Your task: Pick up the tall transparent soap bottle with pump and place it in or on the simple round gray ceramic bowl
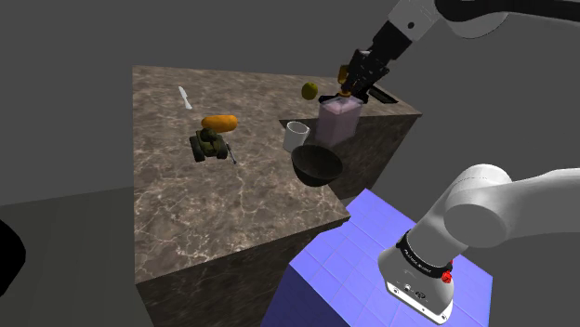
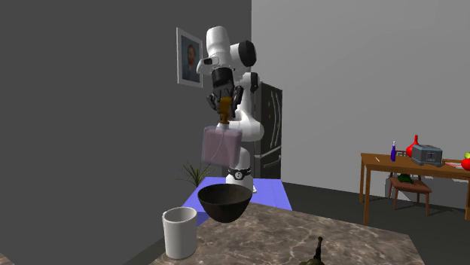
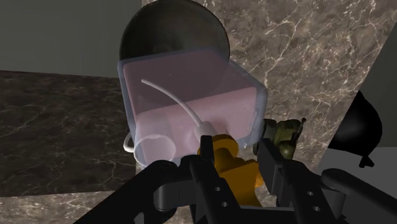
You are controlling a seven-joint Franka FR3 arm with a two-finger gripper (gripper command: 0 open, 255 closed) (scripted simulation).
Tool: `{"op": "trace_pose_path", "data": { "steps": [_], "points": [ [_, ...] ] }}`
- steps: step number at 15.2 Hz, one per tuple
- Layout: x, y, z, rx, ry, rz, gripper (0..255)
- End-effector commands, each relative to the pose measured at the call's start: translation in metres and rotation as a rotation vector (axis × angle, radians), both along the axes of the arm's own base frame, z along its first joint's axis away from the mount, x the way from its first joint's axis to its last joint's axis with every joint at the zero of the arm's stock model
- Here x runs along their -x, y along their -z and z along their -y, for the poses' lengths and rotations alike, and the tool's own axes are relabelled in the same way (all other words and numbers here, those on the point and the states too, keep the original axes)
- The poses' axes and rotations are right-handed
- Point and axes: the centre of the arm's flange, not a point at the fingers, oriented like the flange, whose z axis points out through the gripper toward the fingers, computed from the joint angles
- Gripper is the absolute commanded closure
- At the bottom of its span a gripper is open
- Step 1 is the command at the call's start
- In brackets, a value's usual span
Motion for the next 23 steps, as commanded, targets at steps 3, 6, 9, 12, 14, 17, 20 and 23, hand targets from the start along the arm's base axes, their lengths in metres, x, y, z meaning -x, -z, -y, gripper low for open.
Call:
{"op": "trace_pose_path", "data": {
  "steps": [3,6,9,12,14,17,20,23],
  "points": [
    [0.000,0.021,0.001,0.000,0.000,0.001,255],
    [0.000,0.037,0.001,0.000,0.000,0.001,255],
    [0.000,0.053,0.001,0.000,0.000,0.001,255],
    [0.000,0.069,0.001,0.000,0.000,0.001,255],
    [0.000,0.080,0.001,0.000,0.000,0.001,255],
    [0.000,0.096,0.001,0.000,0.000,0.001,255],
    [0.000,0.096,0.001,0.000,0.000,0.001,255],
    [0.000,0.096,0.001,0.000,0.000,0.001,255]
  ]
}}
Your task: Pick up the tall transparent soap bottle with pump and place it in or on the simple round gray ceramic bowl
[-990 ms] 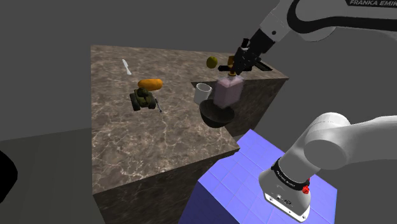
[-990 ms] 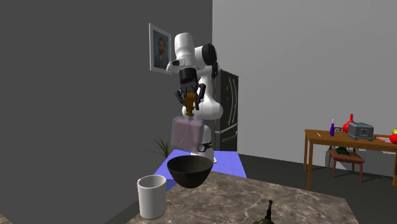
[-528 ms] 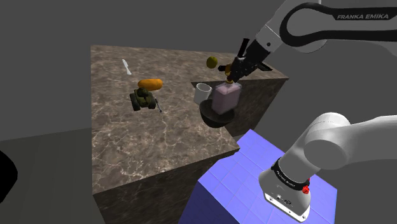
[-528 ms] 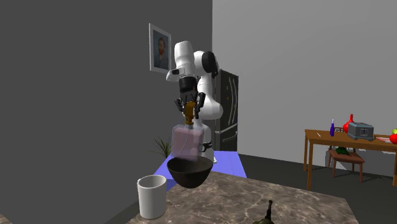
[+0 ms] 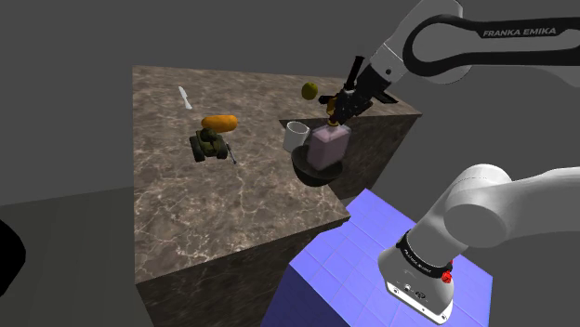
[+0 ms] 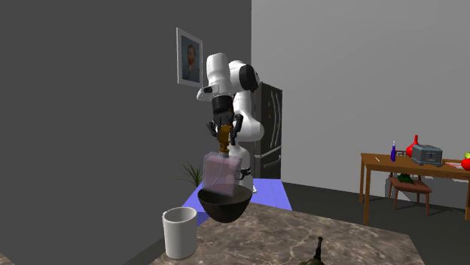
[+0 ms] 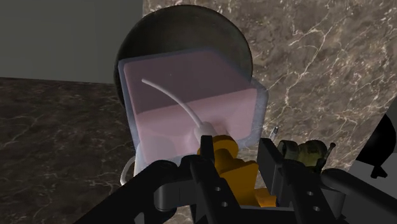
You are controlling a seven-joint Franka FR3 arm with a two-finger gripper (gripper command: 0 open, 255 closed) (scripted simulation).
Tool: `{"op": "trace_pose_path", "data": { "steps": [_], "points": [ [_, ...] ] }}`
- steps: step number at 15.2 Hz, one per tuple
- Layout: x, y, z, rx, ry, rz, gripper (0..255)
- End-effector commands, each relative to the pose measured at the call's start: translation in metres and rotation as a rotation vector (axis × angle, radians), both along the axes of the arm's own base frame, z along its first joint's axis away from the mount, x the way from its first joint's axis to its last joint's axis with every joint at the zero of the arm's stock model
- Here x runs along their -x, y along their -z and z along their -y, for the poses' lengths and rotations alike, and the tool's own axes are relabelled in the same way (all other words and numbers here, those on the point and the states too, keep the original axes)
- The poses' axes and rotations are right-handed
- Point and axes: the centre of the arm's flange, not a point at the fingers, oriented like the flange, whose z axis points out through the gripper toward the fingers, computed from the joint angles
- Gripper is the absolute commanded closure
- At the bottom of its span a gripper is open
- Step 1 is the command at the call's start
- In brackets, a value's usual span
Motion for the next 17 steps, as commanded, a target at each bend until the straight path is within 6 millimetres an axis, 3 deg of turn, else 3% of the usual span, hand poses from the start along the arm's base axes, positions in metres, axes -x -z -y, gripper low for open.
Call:
{"op": "trace_pose_path", "data": {
  "steps": [1,2,3,8,12,17],
  "points": [
    [0.000,0.000,0.000,0.000,0.000,0.001,255],
    [0.000,0.000,0.000,0.000,0.000,0.001,255],
    [0.000,0.000,0.000,0.000,0.000,0.001,0],
    [0.000,0.000,0.000,0.000,0.000,0.001,0],
    [0.015,-0.047,0.008,0.000,0.000,0.001,0],
    [0.015,-0.047,0.008,0.000,0.000,0.001,0]
  ]
}}
